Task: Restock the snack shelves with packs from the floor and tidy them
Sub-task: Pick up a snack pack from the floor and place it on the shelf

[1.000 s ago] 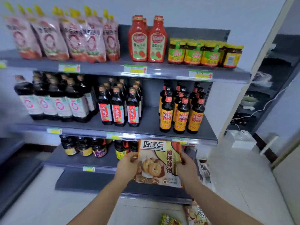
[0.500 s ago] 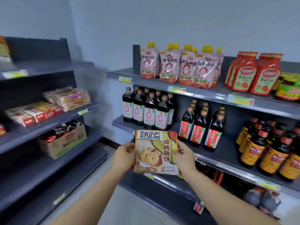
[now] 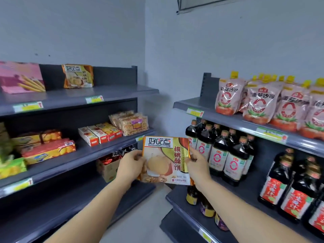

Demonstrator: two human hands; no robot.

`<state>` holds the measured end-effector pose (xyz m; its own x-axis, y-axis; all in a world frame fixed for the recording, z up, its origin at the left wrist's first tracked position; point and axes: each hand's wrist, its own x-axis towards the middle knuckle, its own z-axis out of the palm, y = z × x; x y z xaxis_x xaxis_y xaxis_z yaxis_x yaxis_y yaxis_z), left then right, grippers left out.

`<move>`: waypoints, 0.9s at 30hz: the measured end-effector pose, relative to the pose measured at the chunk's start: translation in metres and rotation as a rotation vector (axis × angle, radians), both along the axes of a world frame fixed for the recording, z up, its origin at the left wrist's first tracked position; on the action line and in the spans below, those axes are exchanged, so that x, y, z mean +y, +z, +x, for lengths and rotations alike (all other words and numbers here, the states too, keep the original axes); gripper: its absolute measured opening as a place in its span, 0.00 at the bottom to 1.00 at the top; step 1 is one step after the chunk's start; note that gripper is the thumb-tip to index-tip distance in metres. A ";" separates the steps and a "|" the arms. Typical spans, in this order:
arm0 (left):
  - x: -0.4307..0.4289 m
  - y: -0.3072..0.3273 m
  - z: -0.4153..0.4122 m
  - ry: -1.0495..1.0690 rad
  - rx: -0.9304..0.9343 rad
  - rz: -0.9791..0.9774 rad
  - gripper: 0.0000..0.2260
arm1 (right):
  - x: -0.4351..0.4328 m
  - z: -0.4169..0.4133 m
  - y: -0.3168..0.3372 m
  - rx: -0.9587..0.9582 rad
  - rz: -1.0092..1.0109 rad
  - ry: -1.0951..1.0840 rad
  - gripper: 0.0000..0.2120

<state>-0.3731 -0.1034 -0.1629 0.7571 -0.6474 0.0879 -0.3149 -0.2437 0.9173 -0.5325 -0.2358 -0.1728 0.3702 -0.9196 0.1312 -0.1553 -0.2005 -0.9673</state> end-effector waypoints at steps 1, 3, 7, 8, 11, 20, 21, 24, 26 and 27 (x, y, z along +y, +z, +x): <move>-0.006 0.004 0.010 0.026 -0.005 -0.002 0.10 | -0.008 0.013 0.006 0.002 -0.015 0.024 0.21; -0.018 0.012 0.029 0.067 -0.010 -0.016 0.11 | -0.024 0.037 0.018 -0.001 -0.035 0.066 0.20; -0.043 0.027 0.062 0.144 -0.019 -0.043 0.12 | -0.056 0.077 0.035 0.022 -0.083 0.130 0.20; -0.048 0.029 0.071 0.161 -0.019 -0.050 0.13 | -0.063 0.087 0.039 0.026 -0.092 0.142 0.20; -0.063 0.036 0.095 0.207 -0.019 -0.049 0.14 | -0.081 0.116 0.052 0.001 -0.100 0.197 0.20; -0.105 0.056 0.194 0.275 -0.084 -0.081 0.11 | -0.130 0.223 0.073 -0.087 -0.015 0.304 0.18; -0.110 0.060 0.207 0.275 -0.086 -0.096 0.10 | -0.135 0.237 0.077 -0.097 -0.013 0.308 0.18; -0.121 0.077 0.246 0.295 -0.109 -0.126 0.08 | -0.149 0.280 0.090 -0.134 -0.022 0.315 0.18; -0.127 0.090 0.269 0.311 -0.124 -0.133 0.07 | -0.157 0.306 0.100 -0.158 -0.025 0.320 0.19; -0.130 0.096 0.281 0.317 -0.134 -0.138 0.06 | -0.161 0.320 0.105 -0.169 -0.023 0.329 0.19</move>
<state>-0.0924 -0.2336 -0.0668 0.8939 -0.3580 0.2699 -0.3632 -0.2253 0.9041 -0.2123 -0.3973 -0.0678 0.6172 -0.7510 0.2347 0.0826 -0.2348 -0.9685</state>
